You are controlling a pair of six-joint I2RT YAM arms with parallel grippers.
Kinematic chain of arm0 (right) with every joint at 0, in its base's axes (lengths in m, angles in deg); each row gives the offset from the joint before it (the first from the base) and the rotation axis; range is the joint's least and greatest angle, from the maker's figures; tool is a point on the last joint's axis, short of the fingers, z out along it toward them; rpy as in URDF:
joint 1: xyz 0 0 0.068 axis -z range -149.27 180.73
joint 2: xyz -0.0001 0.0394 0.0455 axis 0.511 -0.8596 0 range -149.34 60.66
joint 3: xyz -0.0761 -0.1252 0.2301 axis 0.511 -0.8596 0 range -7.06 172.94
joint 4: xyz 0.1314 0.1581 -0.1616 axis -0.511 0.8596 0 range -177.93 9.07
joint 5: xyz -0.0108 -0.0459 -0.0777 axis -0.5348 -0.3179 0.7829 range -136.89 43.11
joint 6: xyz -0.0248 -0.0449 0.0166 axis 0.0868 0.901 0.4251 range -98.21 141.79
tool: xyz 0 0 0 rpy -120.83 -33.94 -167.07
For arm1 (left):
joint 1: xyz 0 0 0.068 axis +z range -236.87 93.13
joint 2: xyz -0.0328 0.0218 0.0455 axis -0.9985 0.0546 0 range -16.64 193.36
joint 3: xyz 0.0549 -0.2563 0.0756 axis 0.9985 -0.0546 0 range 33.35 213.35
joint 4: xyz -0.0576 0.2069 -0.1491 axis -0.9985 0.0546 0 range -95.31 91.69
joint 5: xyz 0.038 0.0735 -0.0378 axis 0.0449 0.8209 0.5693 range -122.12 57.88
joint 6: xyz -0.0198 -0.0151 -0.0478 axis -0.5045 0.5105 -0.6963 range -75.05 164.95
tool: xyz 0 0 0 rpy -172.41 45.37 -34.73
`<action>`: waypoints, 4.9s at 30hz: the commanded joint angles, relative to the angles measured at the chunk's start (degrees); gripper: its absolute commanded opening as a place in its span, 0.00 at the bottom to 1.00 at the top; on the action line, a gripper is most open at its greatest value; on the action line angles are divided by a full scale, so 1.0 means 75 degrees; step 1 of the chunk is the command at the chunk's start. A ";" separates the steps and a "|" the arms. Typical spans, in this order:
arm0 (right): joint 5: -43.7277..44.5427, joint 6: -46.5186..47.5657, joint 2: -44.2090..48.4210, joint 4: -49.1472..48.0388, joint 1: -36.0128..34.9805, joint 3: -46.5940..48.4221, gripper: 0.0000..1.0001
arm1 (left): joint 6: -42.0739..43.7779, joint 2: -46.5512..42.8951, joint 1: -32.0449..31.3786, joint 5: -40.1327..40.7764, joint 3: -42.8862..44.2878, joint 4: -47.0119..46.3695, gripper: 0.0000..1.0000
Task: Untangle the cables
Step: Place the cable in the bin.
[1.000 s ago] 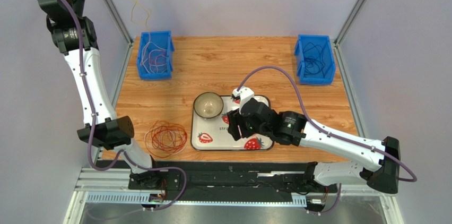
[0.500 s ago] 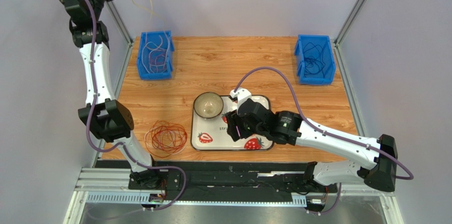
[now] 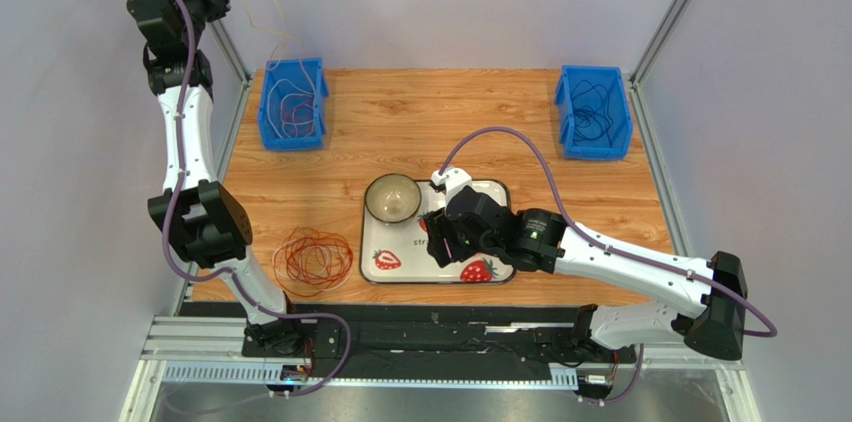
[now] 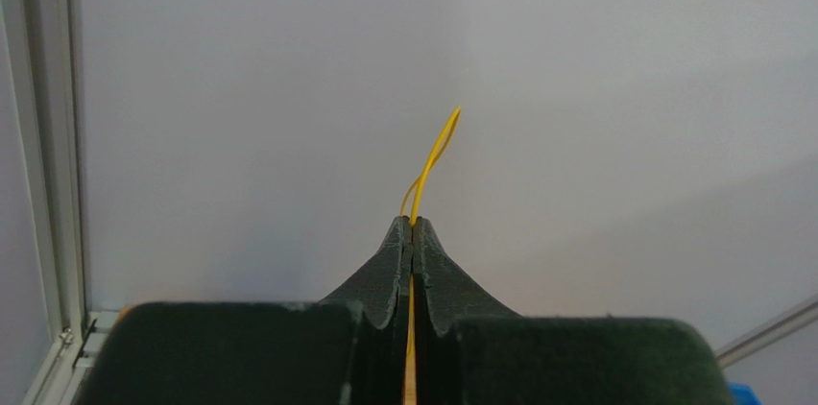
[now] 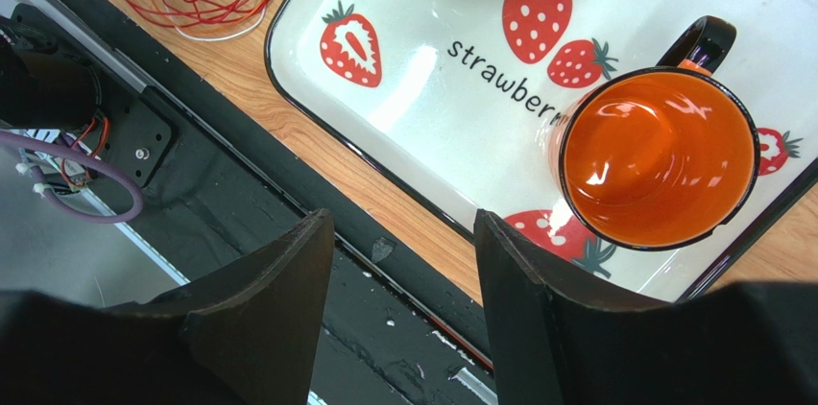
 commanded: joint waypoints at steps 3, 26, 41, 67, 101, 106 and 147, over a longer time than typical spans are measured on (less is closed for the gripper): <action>-0.0034 -0.0109 -0.0030 -0.0180 0.0046 0.0103 0.59 | 0.0464 -0.0142 0.0076 0.0146 -0.0534 -0.0205 0.00; -0.0210 -0.0109 -0.0230 -0.0262 0.0034 0.0068 0.57 | 0.0886 -0.0084 0.0076 0.1118 -0.2141 0.0028 0.00; -0.0257 -0.0109 -0.0359 -0.0274 0.0034 0.0068 0.55 | 0.1097 0.0771 -0.0580 0.2619 -0.2036 0.0954 0.00; -0.0280 -0.0027 -0.0476 -0.0297 0.0034 0.0103 0.54 | 0.1729 0.1991 -0.1049 0.2784 -0.0981 0.2665 0.18; -0.0573 -0.0050 0.0016 -0.0438 0.0034 -0.0026 0.53 | 0.1167 -0.1911 -0.1131 0.3674 -0.3336 0.4948 0.63; -0.0573 -0.0015 0.0122 -0.0473 0.0034 -0.0061 0.53 | 0.1319 -0.3011 -0.1166 0.3592 -0.4296 0.5652 0.63; -0.0936 -0.0144 0.0919 -0.0778 0.0034 -0.0752 0.54 | -0.1949 -0.5885 -0.2924 0.4740 -0.8621 0.8467 0.64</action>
